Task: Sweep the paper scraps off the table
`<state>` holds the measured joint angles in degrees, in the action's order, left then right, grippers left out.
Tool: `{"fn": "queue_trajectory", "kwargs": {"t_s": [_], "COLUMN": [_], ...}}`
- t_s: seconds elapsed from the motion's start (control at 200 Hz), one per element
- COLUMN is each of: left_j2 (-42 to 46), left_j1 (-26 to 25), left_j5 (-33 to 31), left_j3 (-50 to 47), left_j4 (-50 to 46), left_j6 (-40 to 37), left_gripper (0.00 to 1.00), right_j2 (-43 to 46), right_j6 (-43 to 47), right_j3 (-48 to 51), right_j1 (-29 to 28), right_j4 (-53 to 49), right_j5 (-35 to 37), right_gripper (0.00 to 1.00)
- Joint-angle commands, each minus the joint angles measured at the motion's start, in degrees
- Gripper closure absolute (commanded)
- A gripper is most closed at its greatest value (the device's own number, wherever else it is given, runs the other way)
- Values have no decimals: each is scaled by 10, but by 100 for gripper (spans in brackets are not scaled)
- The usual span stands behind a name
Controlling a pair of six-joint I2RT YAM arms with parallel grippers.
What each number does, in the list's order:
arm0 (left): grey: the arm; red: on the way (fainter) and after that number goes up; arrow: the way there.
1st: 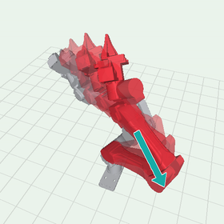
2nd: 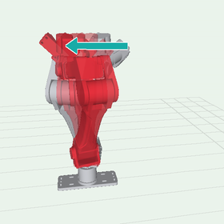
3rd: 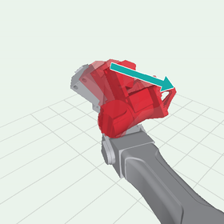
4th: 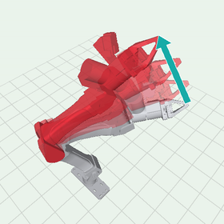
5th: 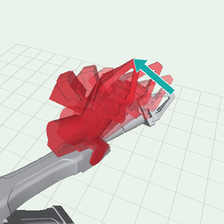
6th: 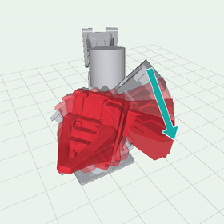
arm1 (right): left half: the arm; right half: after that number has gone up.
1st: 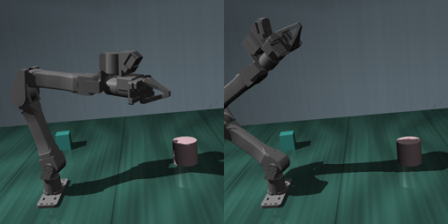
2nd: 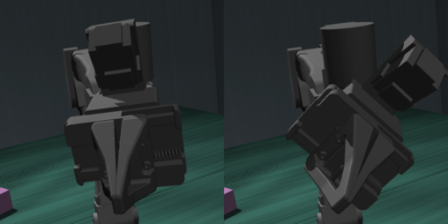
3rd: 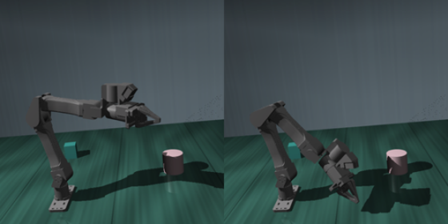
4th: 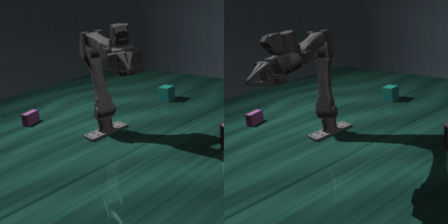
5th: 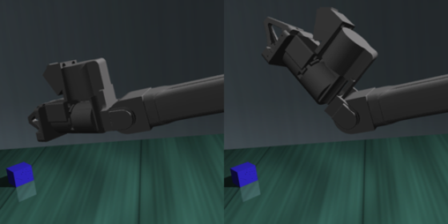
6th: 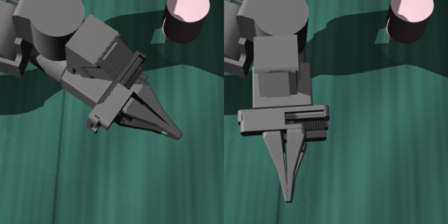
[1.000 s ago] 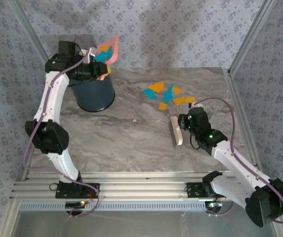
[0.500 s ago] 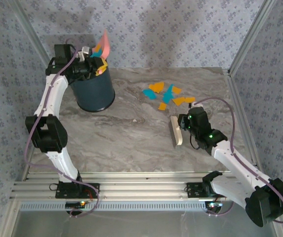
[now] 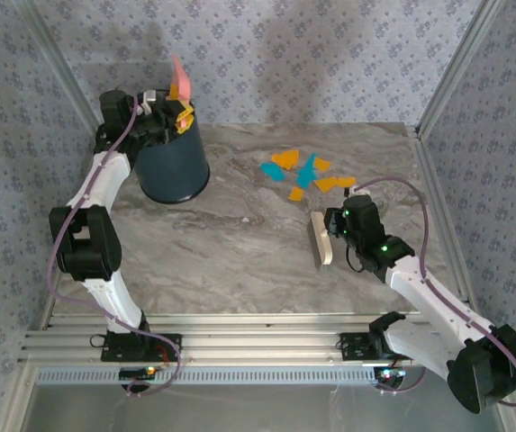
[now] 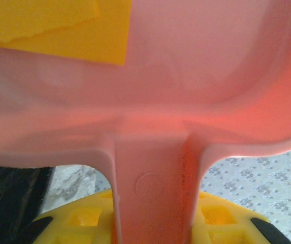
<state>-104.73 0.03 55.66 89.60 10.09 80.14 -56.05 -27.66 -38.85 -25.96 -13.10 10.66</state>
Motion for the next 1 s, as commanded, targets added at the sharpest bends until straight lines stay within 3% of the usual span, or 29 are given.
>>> {"fn": "queue_trajectory", "kwargs": {"t_s": [0.0,0.58,0.994], "left_j2": [37,13,2], "left_j1": [7,6,-6], "left_j5": [-13,-88,-145], "left_j3": [-7,-99,-123], "left_j4": [102,510,596], "left_j6": [63,391,460], "left_gripper": [100,100,100], "right_j2": [-5,-5,-3], "right_j6": [-4,-3,-2], "right_j3": [-8,-6,-5], "right_j1": [-3,-2,-3], "right_j4": [-23,-24,-25], "right_j5": [0,3,3], "right_gripper": [100,100,100]}}
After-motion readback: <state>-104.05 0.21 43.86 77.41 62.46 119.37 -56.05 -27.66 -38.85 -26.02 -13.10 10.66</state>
